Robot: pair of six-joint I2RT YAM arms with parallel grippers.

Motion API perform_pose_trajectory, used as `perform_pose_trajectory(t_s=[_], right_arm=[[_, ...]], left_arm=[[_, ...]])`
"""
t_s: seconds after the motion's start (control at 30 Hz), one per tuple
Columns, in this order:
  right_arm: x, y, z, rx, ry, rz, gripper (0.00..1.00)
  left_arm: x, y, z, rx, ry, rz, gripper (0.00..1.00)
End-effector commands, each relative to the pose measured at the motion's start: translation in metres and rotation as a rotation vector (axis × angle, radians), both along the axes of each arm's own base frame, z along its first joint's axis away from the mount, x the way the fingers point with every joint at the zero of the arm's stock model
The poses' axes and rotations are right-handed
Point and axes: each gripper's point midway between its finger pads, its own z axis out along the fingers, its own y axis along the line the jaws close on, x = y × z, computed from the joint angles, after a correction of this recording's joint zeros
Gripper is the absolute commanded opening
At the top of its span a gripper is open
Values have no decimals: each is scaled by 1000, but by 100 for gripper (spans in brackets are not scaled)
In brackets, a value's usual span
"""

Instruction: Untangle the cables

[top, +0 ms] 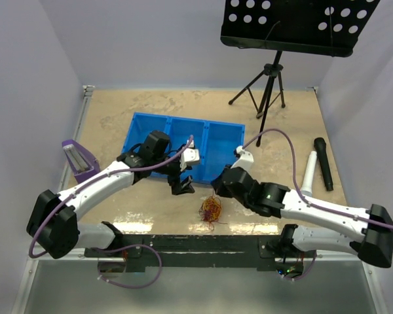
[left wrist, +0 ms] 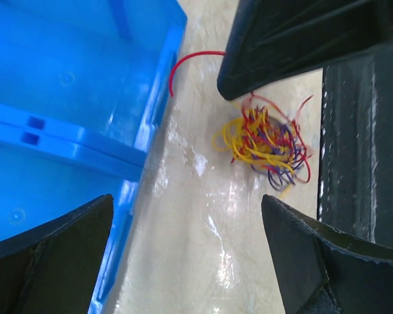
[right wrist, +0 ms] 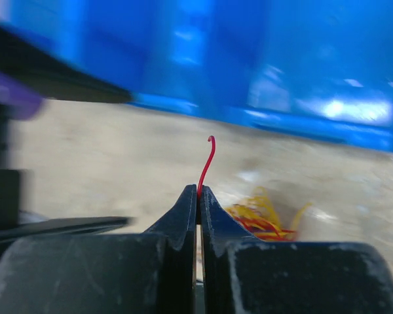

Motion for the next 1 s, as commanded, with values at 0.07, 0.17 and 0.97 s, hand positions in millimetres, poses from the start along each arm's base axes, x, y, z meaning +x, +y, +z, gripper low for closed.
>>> perform_pose_trajectory(t_s=[0.07,0.17,0.97], right_arm=[[4,34,116,196,-173,90,0],[-3,45,135,250,-186,132,0],[-12,70,293,577,-359,176,0]], left_arm=[[6,-29,70,-201,51,-6,100],[-3,-33,82,-240,95,-36,100],[-18,-33,61,-296,194,-35,73]])
